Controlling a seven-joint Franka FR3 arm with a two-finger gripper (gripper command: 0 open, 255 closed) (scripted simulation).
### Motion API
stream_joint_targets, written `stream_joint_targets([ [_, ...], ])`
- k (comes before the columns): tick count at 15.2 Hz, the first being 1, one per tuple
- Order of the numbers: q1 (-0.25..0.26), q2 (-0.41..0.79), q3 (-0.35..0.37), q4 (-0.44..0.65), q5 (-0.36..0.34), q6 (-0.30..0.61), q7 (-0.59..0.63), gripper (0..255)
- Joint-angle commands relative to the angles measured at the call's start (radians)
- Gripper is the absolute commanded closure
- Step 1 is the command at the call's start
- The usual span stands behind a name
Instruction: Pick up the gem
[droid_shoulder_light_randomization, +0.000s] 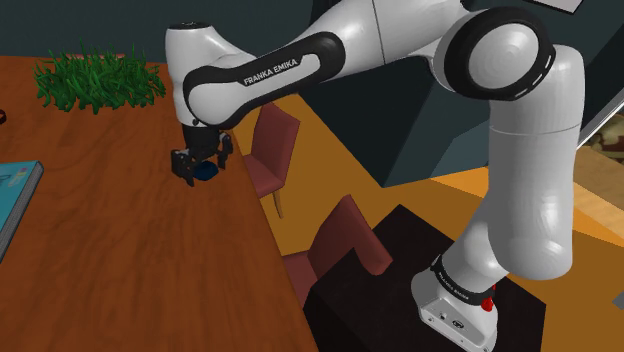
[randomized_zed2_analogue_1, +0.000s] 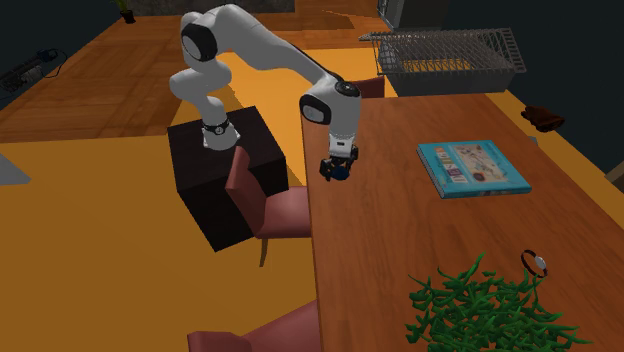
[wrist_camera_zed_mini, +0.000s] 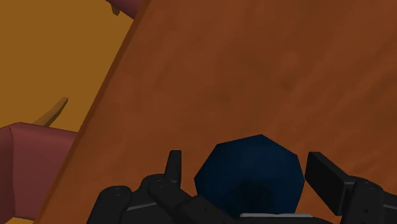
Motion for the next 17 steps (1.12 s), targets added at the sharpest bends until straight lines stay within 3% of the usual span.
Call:
stream_joint_targets([
  [1,0.001,0.005,-0.001,-0.002,-0.002,0.007,0.002,0],
  [2,0.002,0.006,-0.001,-0.001,-0.002,0.007,0.002,255],
  [11,0.001,0.005,-0.001,-0.002,-0.002,0.007,0.002,255],
  [17,-0.002,-0.029,0.006,0.03,0.01,-0.057,-0.006,255],
])
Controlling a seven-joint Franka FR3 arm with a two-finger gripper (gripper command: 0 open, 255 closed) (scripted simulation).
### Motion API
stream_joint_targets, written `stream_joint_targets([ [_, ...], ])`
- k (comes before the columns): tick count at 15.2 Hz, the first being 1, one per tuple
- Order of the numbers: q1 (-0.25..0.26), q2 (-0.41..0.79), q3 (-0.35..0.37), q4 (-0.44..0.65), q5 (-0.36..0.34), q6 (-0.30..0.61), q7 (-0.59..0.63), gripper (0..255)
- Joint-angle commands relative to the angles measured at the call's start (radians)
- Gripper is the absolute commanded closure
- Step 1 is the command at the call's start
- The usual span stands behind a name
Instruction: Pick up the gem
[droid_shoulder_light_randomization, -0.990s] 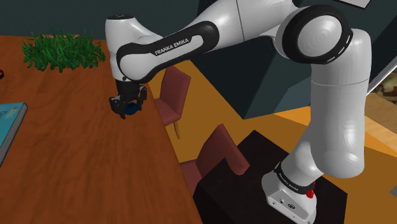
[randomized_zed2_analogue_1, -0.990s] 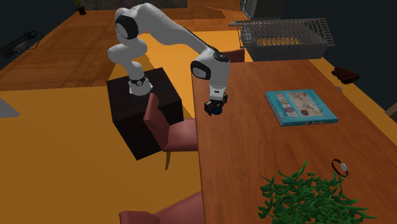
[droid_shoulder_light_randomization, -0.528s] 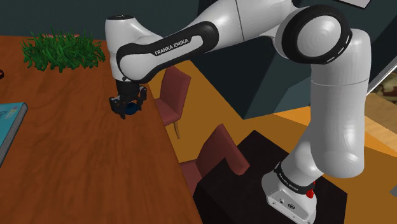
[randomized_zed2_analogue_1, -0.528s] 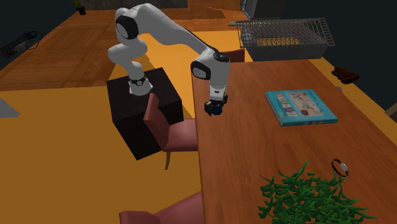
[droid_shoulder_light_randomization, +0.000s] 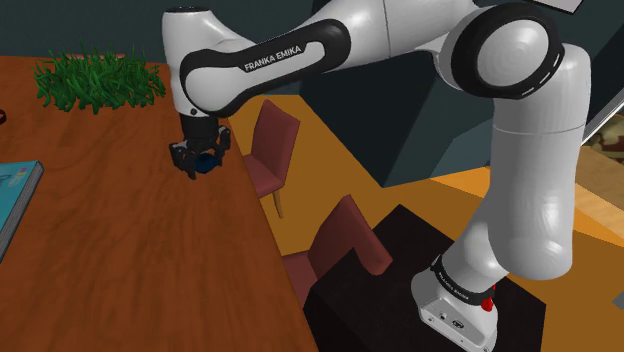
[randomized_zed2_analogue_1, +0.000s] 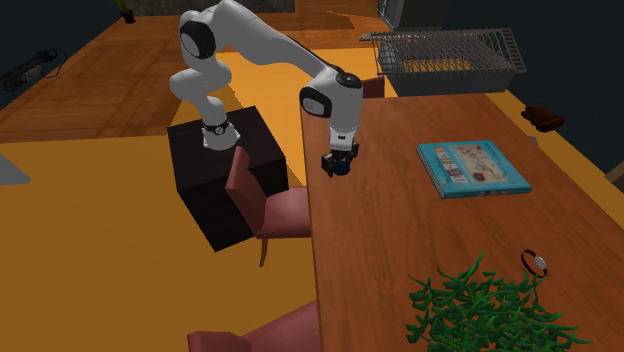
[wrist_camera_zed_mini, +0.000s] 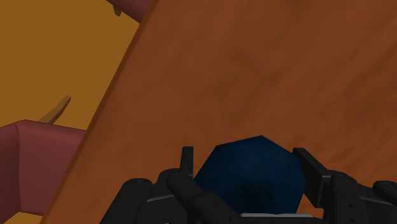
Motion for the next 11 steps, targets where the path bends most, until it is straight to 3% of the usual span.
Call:
stream_joint_targets([
  [1,-0.001,-0.01,0.002,0.011,0.004,-0.021,-0.003,255],
  [11,-0.003,-0.044,0.009,0.071,0.017,-0.114,-0.012,255],
])
